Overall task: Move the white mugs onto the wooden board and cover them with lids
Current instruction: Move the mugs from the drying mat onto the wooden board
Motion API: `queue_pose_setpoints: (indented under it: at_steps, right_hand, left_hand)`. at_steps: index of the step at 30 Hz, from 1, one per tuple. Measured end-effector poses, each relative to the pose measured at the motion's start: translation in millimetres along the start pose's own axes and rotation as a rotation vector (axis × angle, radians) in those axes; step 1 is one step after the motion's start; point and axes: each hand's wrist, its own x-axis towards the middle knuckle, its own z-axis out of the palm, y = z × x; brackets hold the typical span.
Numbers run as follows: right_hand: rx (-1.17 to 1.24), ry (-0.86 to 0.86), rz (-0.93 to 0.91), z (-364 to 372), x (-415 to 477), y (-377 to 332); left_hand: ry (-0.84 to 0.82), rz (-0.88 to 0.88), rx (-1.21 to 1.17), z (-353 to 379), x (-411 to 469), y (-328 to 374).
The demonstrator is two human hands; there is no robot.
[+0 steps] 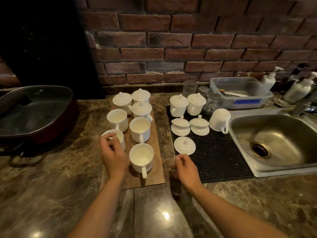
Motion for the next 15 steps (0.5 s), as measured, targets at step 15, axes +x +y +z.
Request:
queue_pose_setpoints:
  at_steps: [15]
  right_hand:
    - [-0.993,0.136,-0.24,-205.4,119.7,21.1]
  left_hand:
    - [-0.872,0.281,0.518,193.7,-97.8,35.7]
